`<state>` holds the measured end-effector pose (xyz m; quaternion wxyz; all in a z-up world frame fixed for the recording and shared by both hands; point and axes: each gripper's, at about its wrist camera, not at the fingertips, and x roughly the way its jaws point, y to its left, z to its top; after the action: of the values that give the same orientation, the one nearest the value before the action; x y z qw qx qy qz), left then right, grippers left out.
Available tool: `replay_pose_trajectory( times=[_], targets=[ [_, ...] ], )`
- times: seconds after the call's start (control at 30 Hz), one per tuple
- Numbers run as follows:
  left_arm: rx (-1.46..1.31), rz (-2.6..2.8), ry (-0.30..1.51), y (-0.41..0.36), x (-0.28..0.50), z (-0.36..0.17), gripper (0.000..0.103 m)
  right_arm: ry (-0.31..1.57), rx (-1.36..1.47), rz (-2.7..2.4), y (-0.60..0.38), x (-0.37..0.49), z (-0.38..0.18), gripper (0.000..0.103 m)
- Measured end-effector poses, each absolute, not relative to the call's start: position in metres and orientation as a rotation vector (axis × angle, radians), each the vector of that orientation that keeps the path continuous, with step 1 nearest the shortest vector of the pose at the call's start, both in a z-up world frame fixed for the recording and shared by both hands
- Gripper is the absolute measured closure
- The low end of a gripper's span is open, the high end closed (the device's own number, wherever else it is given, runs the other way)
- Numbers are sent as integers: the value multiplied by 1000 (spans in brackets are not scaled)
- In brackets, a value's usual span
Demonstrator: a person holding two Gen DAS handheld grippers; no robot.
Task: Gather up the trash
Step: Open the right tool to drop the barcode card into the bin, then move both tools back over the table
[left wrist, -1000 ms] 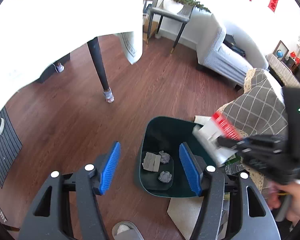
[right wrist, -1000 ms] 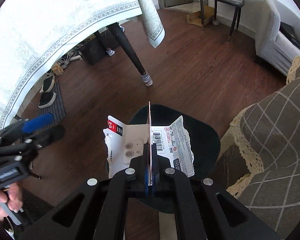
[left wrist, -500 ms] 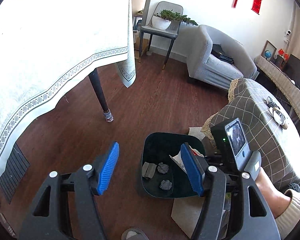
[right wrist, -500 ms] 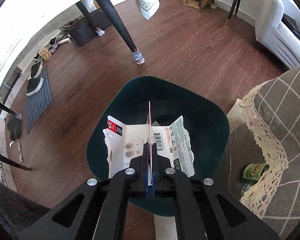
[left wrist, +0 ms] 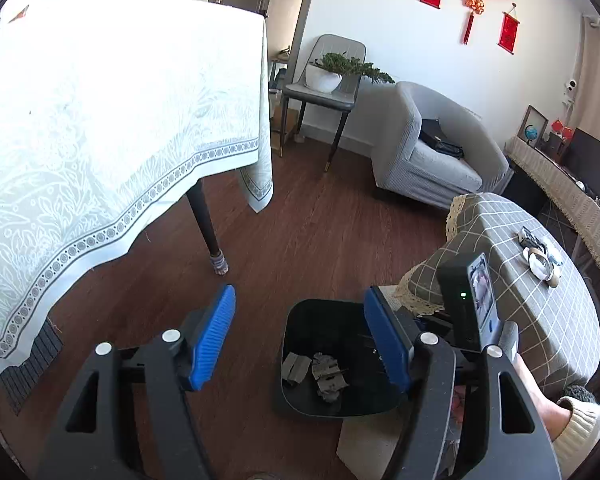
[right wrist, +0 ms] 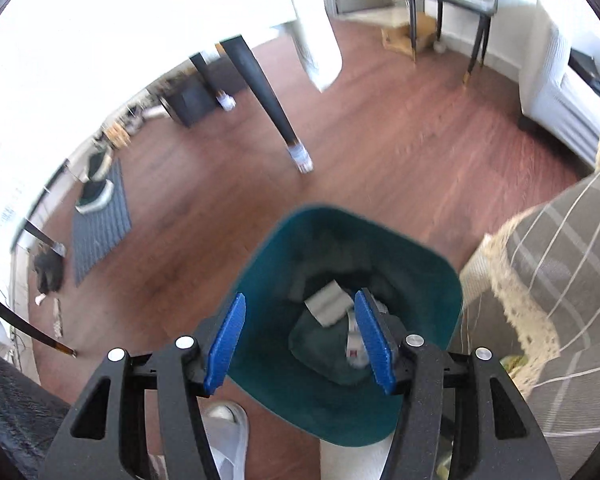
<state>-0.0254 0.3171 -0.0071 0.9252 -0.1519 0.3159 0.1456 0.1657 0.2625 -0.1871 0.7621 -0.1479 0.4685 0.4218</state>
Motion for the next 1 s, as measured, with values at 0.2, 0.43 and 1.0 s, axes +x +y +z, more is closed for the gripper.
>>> replay_pose_trajectory(
  times=[0.2, 0.43, 1.0],
  targets=[
    [-302, 298, 566, 309, -30, 22, 29, 822, -226, 1003, 238, 155, -118, 16],
    [-265, 271, 503, 284, -24, 44, 15, 582, -136, 981, 191, 142, -43, 3],
    [-135, 169, 507, 184, 33, 46, 6, 314, 35, 673, 35, 167, 29, 3]
  ],
)
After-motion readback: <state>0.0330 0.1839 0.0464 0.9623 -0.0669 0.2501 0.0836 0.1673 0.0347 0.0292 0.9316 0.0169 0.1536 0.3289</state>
